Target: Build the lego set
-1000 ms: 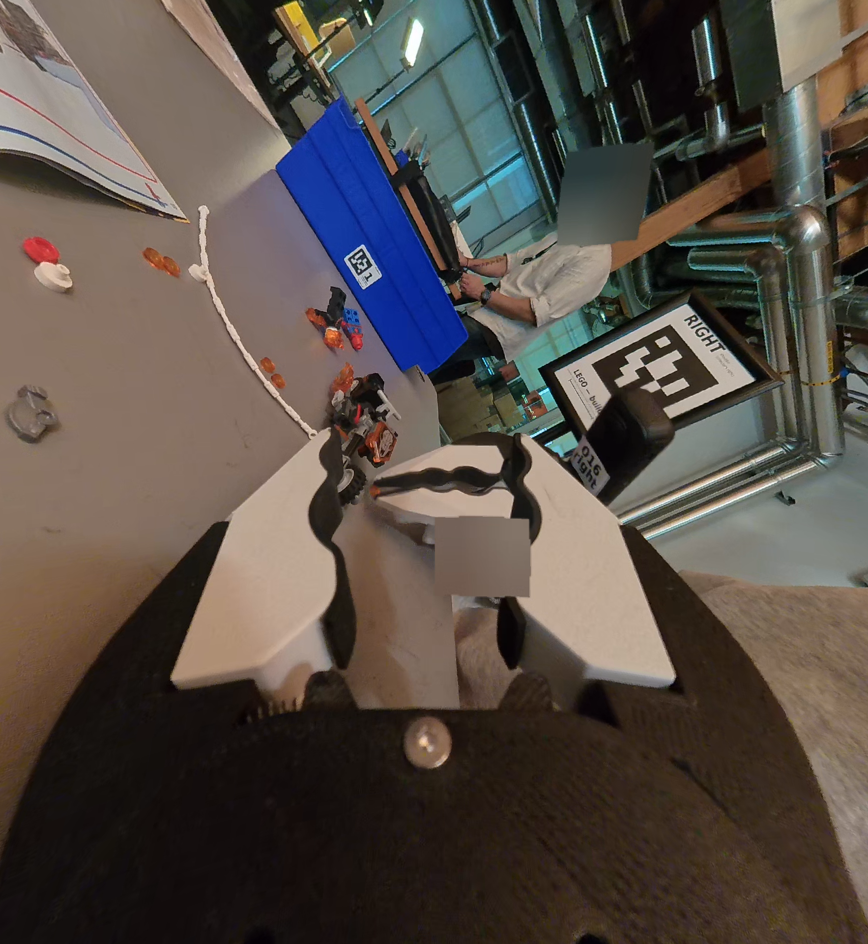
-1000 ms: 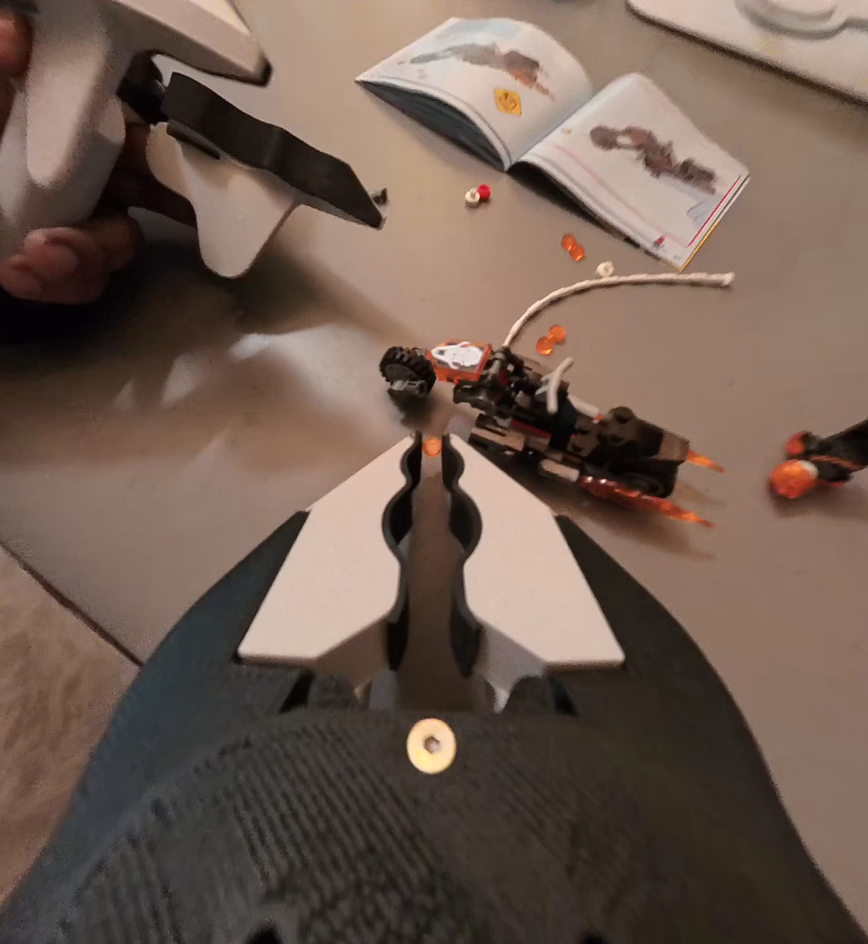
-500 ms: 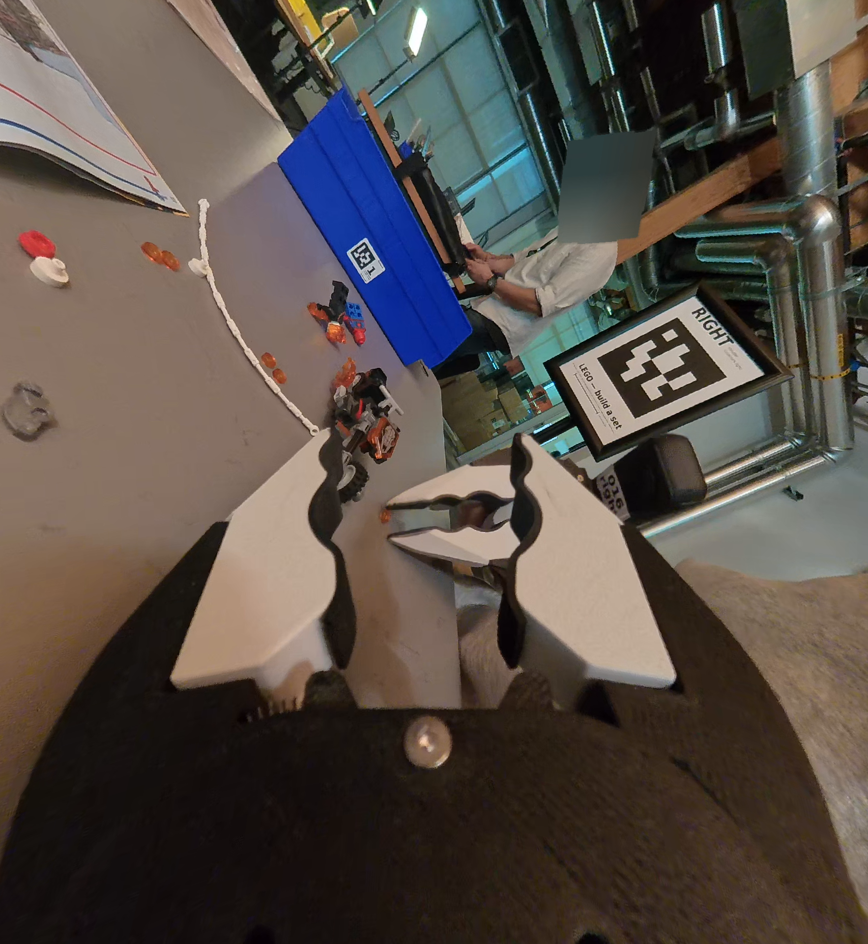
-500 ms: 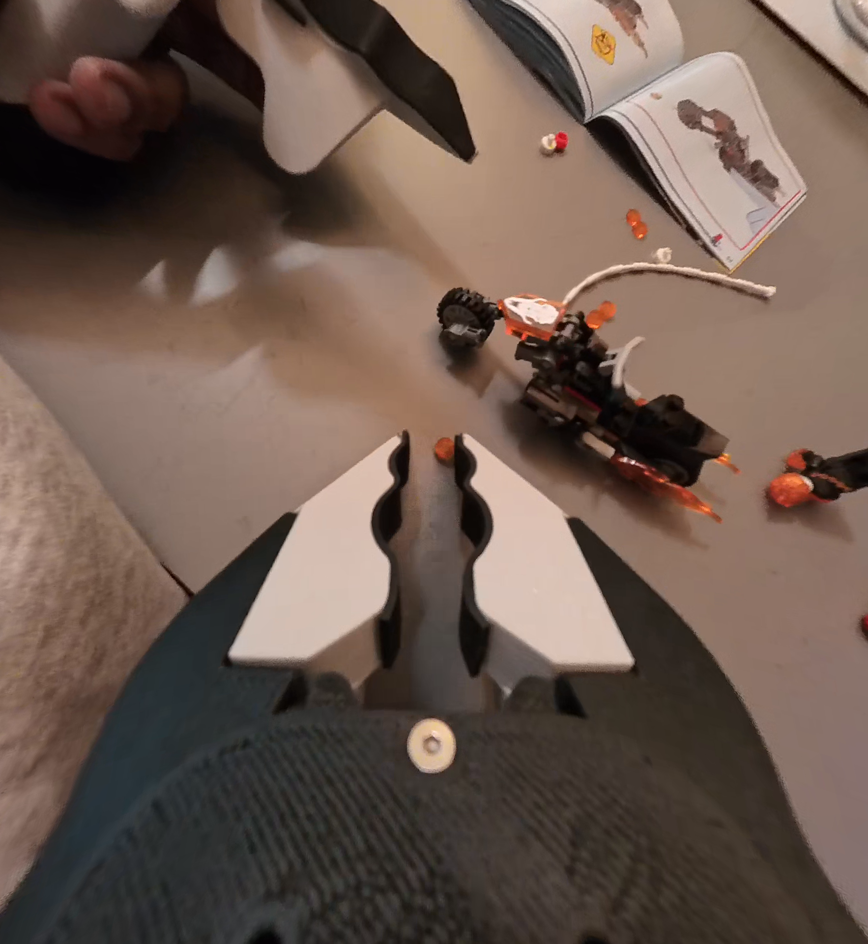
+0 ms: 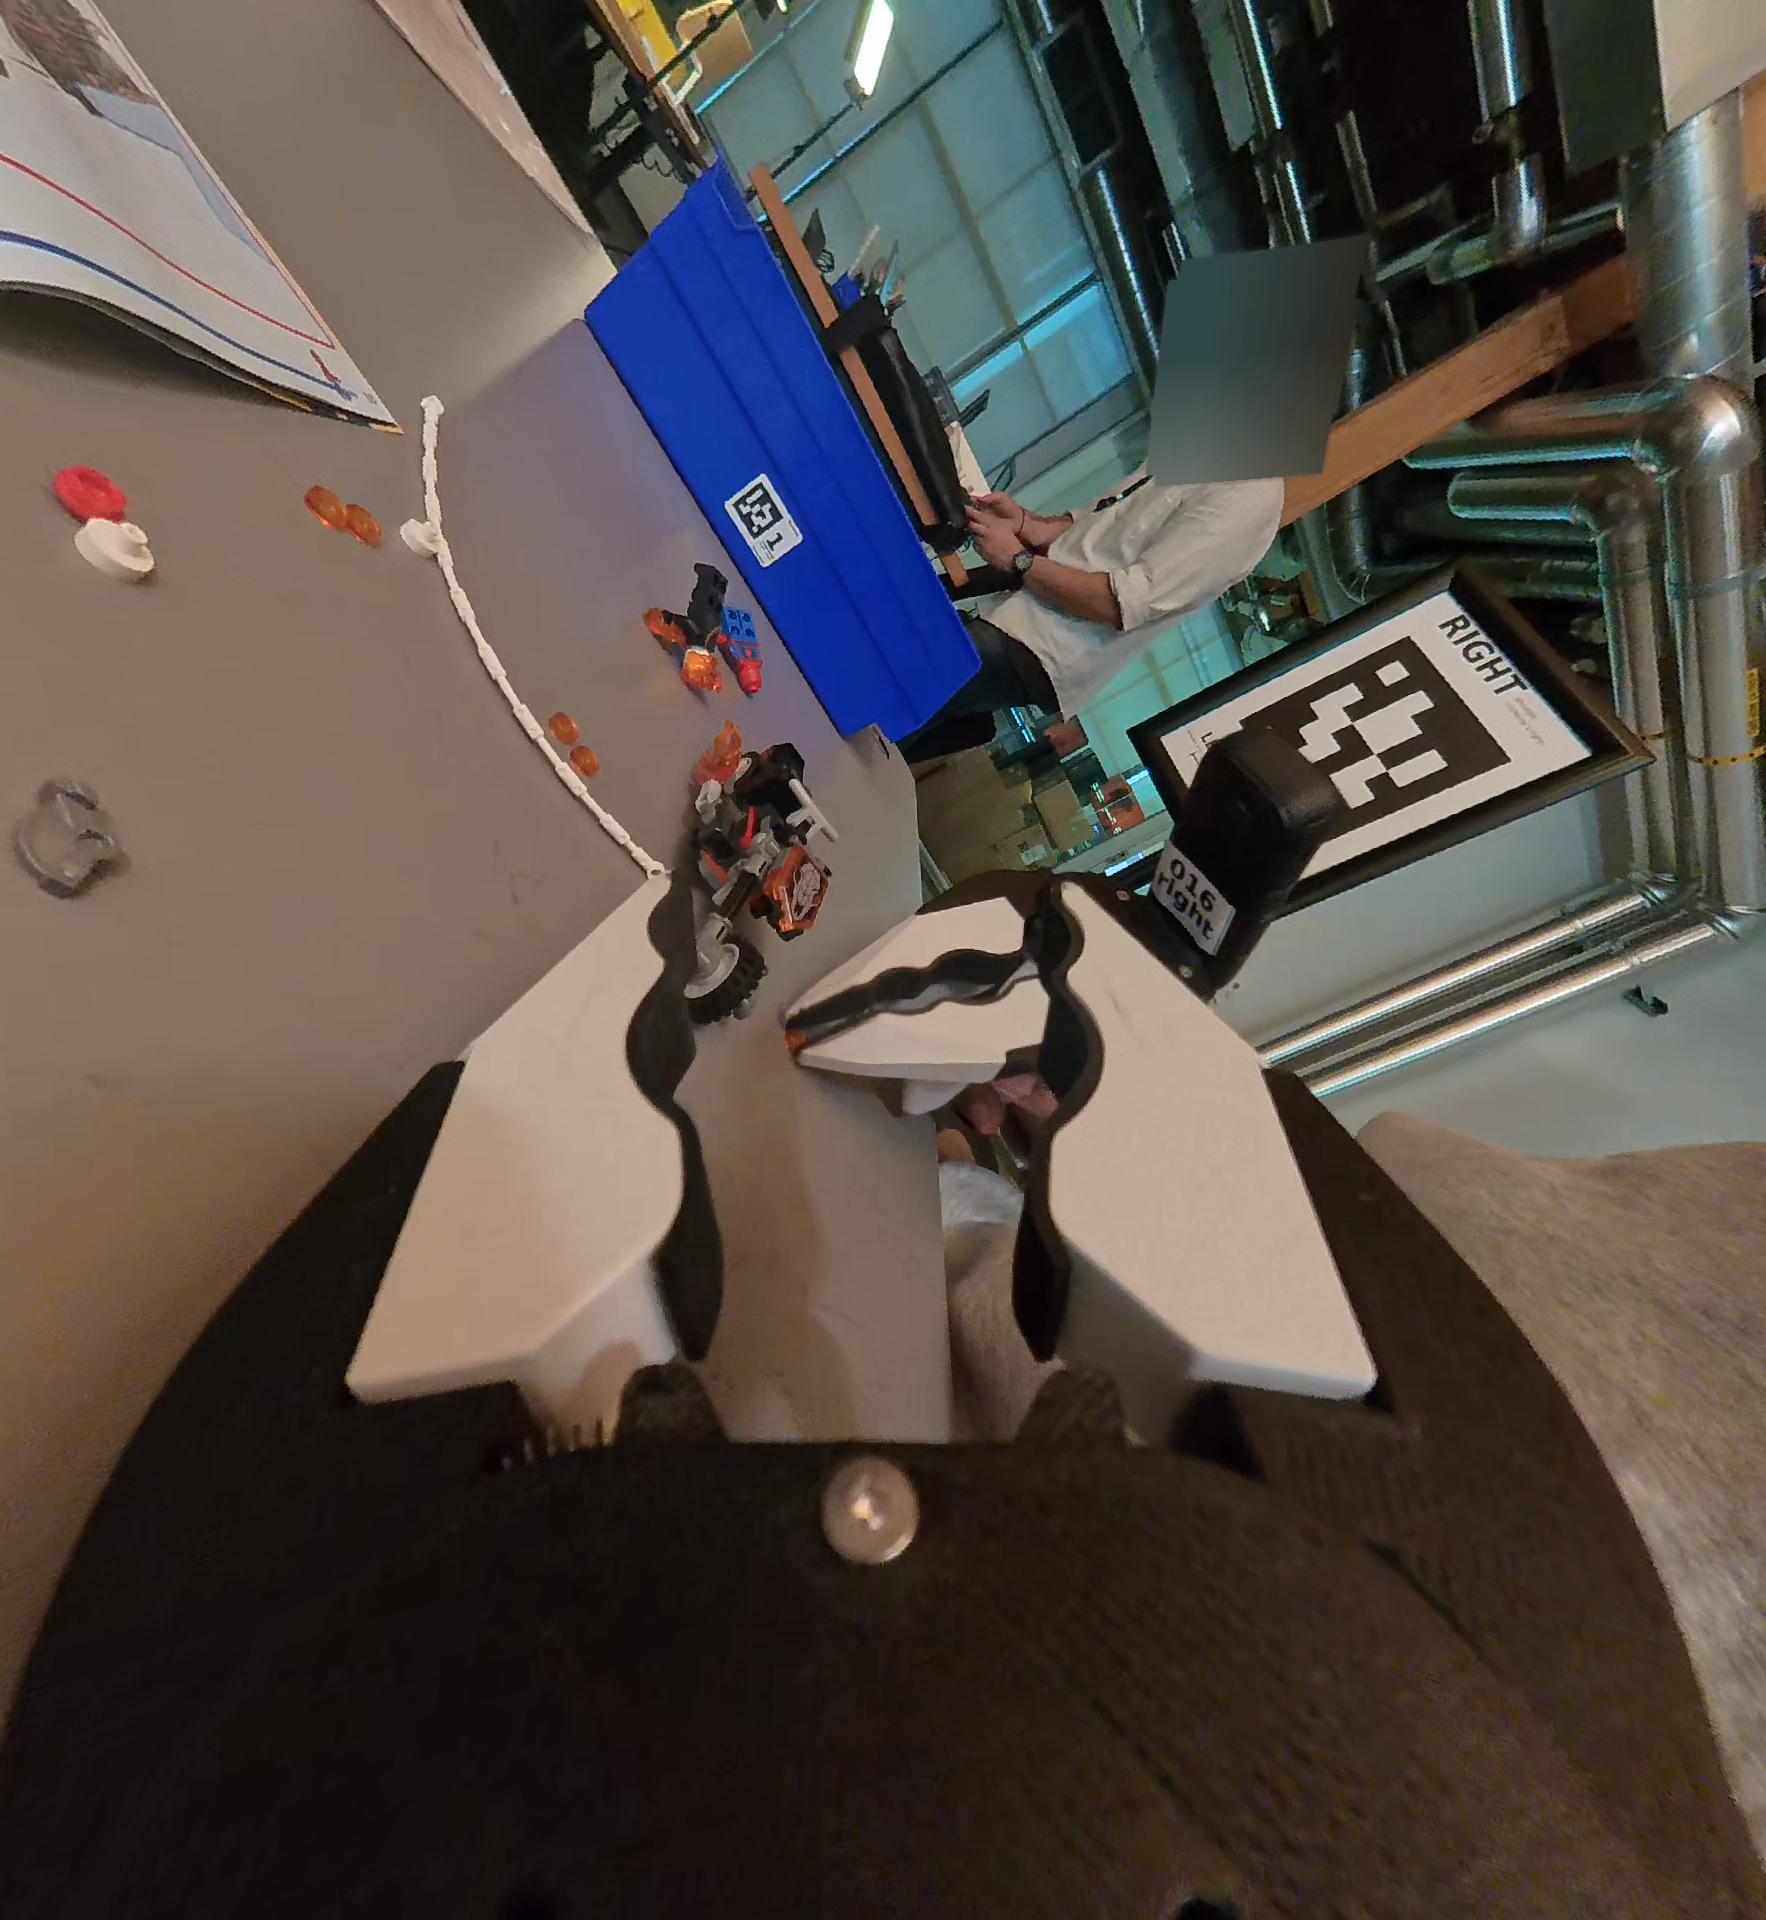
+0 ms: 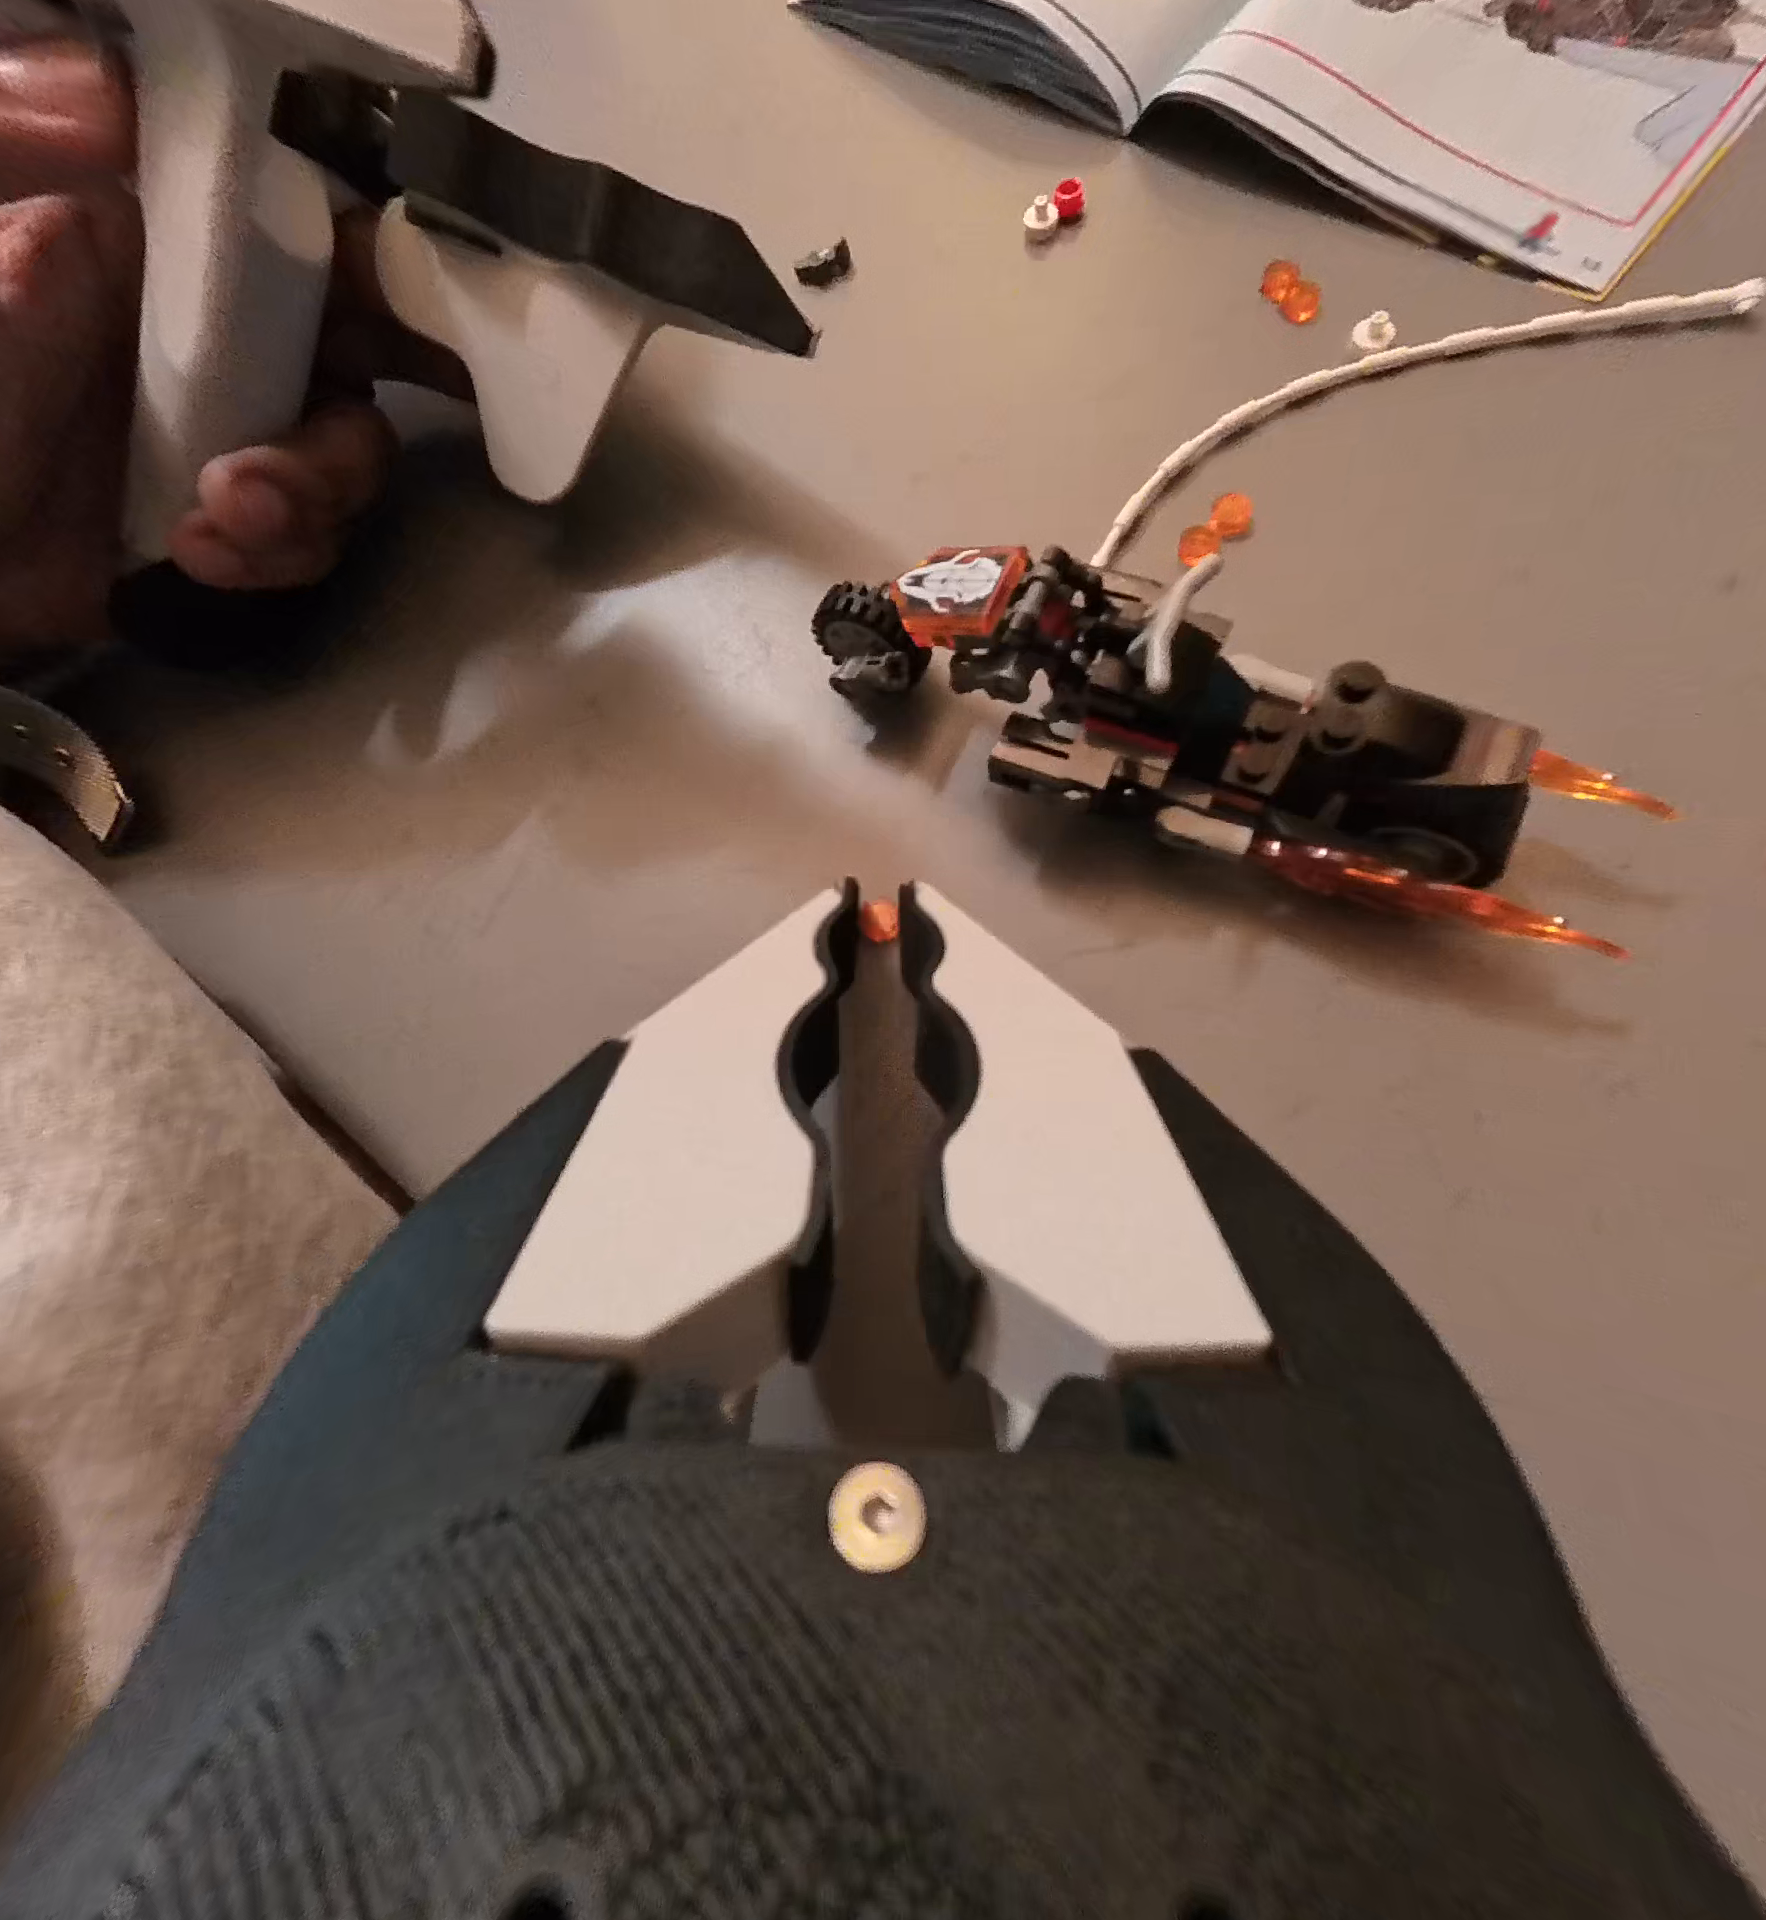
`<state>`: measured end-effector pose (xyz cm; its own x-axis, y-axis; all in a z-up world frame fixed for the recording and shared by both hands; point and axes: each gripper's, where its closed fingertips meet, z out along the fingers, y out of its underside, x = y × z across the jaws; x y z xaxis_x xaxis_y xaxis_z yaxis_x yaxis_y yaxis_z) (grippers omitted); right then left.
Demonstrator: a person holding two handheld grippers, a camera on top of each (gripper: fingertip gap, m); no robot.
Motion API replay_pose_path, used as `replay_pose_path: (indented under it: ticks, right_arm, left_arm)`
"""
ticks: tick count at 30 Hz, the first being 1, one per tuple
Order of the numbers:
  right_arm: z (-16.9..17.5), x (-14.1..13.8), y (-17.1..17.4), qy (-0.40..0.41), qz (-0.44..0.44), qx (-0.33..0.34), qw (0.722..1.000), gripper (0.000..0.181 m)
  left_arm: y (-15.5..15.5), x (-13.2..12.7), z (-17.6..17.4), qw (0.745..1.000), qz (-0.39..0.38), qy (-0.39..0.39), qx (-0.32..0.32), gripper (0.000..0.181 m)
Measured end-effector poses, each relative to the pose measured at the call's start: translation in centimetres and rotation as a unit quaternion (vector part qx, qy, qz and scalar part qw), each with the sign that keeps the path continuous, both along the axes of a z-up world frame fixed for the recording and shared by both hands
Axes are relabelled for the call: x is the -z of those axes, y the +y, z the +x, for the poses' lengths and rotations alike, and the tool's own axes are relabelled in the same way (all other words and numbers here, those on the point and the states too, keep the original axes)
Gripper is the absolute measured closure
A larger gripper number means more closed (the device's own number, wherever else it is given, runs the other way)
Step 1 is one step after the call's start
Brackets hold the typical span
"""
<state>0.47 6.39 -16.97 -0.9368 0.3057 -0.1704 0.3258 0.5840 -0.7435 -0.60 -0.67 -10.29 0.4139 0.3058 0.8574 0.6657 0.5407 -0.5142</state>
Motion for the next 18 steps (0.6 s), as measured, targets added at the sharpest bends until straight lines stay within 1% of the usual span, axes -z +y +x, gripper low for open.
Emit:
replay_pose_path:
  ticks: [8, 11, 13, 16, 18]
  right_arm:
    - [0.0, 0.1, -0.6, 0.047, 0.018, -0.029, 0.998, 0.174]
    - [-0.3, -0.1, -0.7, 0.061, 0.017, -0.033, 0.997, 0.160]
    - [-0.9, -1.2, -0.4, 0.082, -0.006, -0.029, 0.996, 0.160]
    - [-1.9, -3.7, -0.3, 0.089, -0.074, -0.030, 0.993, 0.159]
    - [-3.0, -4.8, 0.1, 0.096, -0.104, -0.032, 0.989, 0.158]
  left_arm:
    - [0.0, -0.2, 0.1, 1.000, -0.001, 0.006, -0.001, 0.116]
    - [0.1, -0.3, 0.4, 1.000, -0.010, 0.014, -0.001, 0.117]
    - [0.0, -0.6, 0.7, 0.999, -0.033, 0.032, -0.006, 0.119]
    - [-0.8, -1.6, 0.5, 0.994, -0.073, 0.076, -0.038, 0.119]
    - [-0.8, -2.2, 0.5, 0.990, -0.090, 0.102, -0.049, 0.119]
